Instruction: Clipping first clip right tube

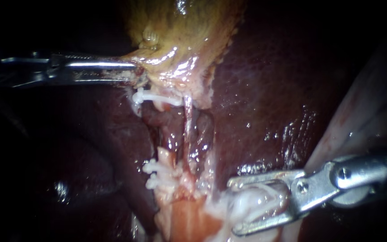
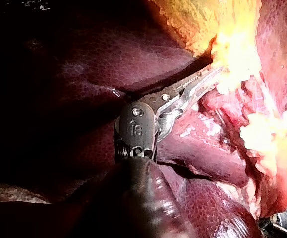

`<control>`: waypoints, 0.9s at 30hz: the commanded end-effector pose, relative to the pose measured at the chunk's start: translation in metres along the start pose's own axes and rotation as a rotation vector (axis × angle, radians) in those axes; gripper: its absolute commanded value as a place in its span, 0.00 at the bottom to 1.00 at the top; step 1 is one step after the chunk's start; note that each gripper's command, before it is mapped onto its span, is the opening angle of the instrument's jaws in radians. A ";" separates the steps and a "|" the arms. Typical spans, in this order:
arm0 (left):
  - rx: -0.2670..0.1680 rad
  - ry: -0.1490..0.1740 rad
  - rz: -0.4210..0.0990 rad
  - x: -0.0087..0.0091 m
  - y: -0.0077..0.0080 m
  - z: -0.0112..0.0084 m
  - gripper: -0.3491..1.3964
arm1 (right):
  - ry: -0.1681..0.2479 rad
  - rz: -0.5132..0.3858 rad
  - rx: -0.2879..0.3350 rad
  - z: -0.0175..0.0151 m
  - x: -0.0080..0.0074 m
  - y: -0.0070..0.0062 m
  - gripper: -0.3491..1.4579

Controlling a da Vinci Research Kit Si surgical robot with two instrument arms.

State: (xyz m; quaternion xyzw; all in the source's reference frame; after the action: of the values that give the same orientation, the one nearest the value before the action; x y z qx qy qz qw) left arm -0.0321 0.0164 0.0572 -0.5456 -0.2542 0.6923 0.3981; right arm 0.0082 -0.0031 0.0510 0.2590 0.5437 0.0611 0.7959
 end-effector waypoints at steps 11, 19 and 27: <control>0.012 0.035 -0.018 0.0057 0.0011 -0.0069 0.00 | 0.000 0.000 0.000 0.0001 0.0000 0.0001 0.46; 0.033 0.057 -0.025 0.0070 0.0009 -0.0106 0.00 | 0.000 0.001 -0.001 0.0002 0.0000 0.0002 0.47; 0.035 0.060 -0.019 0.0070 0.0013 -0.0106 0.00 | -0.006 0.008 0.036 0.0018 0.0007 0.0015 0.47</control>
State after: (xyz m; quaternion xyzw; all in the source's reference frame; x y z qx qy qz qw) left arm -0.0229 0.0205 0.0493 -0.5569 -0.2362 0.6750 0.4224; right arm 0.0108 -0.0020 0.0518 0.2757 0.5421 0.0535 0.7920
